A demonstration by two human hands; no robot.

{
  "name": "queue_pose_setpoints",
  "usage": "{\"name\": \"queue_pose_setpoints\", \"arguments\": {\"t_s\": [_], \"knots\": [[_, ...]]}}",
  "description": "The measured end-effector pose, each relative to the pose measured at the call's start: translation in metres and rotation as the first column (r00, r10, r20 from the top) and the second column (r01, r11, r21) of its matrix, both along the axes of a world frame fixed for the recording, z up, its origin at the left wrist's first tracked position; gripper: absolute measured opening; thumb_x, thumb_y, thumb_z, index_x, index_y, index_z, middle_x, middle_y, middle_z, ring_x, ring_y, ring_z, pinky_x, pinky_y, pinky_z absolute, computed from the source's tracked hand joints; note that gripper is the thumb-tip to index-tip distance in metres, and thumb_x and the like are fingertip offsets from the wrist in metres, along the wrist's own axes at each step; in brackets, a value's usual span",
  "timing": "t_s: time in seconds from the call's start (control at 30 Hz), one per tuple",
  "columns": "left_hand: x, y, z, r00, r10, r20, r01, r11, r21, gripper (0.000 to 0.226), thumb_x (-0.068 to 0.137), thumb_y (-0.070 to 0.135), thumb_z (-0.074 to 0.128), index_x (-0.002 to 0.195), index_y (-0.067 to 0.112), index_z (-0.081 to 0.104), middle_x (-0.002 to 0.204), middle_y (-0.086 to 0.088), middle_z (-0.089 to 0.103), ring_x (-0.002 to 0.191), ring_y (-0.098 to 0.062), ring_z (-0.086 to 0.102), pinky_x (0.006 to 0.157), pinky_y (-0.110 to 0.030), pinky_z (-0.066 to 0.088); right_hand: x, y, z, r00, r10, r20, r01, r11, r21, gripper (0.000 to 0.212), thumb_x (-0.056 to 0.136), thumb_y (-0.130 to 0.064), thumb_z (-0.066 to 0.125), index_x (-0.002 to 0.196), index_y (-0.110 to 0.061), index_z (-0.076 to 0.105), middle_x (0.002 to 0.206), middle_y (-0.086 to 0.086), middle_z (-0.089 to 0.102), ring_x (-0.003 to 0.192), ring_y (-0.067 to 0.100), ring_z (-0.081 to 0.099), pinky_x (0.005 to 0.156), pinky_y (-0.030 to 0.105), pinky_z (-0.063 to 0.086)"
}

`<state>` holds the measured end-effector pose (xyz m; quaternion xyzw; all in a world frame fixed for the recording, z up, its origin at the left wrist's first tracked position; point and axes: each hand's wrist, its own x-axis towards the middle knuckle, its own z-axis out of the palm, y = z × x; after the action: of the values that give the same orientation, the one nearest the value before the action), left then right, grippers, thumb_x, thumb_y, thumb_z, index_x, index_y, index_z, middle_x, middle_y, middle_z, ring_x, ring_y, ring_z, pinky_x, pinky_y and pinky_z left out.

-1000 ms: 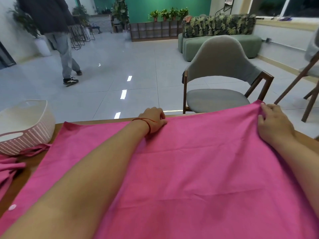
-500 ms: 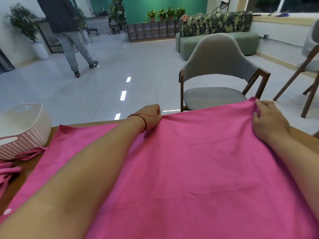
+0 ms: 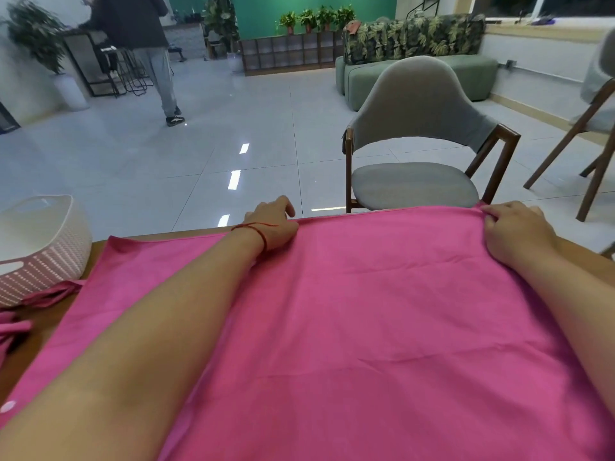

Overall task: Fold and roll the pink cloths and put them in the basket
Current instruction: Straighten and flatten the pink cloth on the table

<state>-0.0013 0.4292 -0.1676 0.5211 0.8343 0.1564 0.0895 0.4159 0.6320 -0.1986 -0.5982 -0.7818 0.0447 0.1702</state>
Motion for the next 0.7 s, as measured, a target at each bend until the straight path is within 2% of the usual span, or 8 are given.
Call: {"name": "queue_pose_setpoints", "arguments": {"t_s": [0.13,0.2,0.27,0.33,0.43,0.57,0.63,0.7], "knots": [[-0.020,-0.007,0.008,1.000,-0.006,0.023,0.007,1.000,-0.031,0.013,0.083,0.033,0.052,0.090,0.036,0.062,0.097,0.013,0.067,0.095,-0.022,0.065,0.098,-0.046,0.052,-0.001,-0.003,0.000,0.999,-0.023,-0.037,0.024,0.999,0.024,0.045,0.108,-0.035,0.035,0.138,-0.024,0.067,0.135,0.014,0.061,0.126,0.042,0.047,0.103,0.057,0.045],[-0.027,-0.010,0.007,0.999,-0.044,0.013,0.044,0.999,-0.001,0.008,0.088,0.036,0.056,0.094,0.034,0.061,0.095,0.014,0.066,0.094,-0.020,0.064,0.098,-0.045,0.052,-0.001,-0.006,0.002,0.998,-0.031,-0.055,0.033,0.999,0.031,0.043,0.108,-0.034,0.037,0.135,-0.021,0.069,0.131,0.016,0.062,0.125,0.043,0.047,0.101,0.057,0.046],[-0.030,-0.012,0.003,0.995,-0.072,-0.063,0.075,0.996,0.047,0.008,0.096,0.039,0.059,0.102,0.033,0.058,0.097,0.012,0.064,0.099,-0.021,0.060,0.099,-0.044,0.046,-0.002,-0.008,0.003,0.997,-0.039,-0.070,0.042,0.998,0.037,0.042,0.108,-0.031,0.039,0.131,-0.016,0.071,0.129,0.017,0.061,0.125,0.043,0.046,0.101,0.057,0.046],[-0.029,-0.014,-0.004,0.983,-0.059,-0.173,0.074,0.994,0.079,0.012,0.101,0.040,0.056,0.109,0.030,0.058,0.106,0.007,0.065,0.108,-0.025,0.057,0.098,-0.045,0.042,-0.003,-0.009,0.005,0.995,-0.051,-0.088,0.055,0.998,0.038,0.040,0.108,-0.028,0.040,0.128,-0.012,0.071,0.130,0.018,0.060,0.126,0.044,0.045,0.102,0.058,0.045],[-0.015,-0.016,-0.009,0.953,-0.031,-0.300,0.067,0.992,0.110,0.022,0.104,0.041,0.052,0.118,0.027,0.061,0.123,0.000,0.061,0.119,-0.029,0.053,0.101,-0.048,0.039,-0.002,-0.014,0.007,0.992,-0.052,-0.118,0.057,0.998,0.040,0.040,0.108,-0.024,0.043,0.137,-0.013,0.067,0.135,0.020,0.057,0.131,0.045,0.043,0.105,0.058,0.044],[0.022,-0.030,-0.012,0.956,-0.133,-0.263,0.160,0.984,0.084,0.033,0.103,0.052,0.041,0.123,0.034,0.061,0.137,0.005,0.058,0.131,-0.025,0.048,0.112,-0.052,0.035,-0.002,-0.021,0.011,0.985,-0.009,-0.170,0.019,0.998,0.054,0.044,0.100,-0.009,0.049,0.138,-0.023,0.067,0.134,0.015,0.053,0.128,0.041,0.047,0.104,0.056,0.045],[0.031,-0.043,-0.022,0.955,-0.183,-0.234,0.193,0.981,0.021,0.049,0.096,0.067,0.031,0.128,0.040,0.056,0.144,0.010,0.054,0.137,-0.023,0.046,0.115,-0.055,0.035,-0.002,-0.024,0.012,0.982,0.021,-0.190,-0.010,0.998,0.059,0.047,0.094,-0.003,0.052,0.131,-0.025,0.071,0.129,0.011,0.053,0.121,0.039,0.053,0.101,0.053,0.048],[0.032,-0.054,-0.032,0.964,-0.190,-0.188,0.189,0.982,-0.024,0.066,0.090,0.075,0.020,0.143,0.045,0.046,0.157,0.012,0.044,0.147,-0.021,0.038,0.119,-0.057,0.031,-0.001,-0.023,0.014,0.985,0.021,-0.173,-0.011,0.998,0.061,0.044,0.092,-0.002,0.055,0.123,-0.025,0.075,0.126,0.010,0.055,0.116,0.038,0.056,0.098,0.050,0.049]]}}
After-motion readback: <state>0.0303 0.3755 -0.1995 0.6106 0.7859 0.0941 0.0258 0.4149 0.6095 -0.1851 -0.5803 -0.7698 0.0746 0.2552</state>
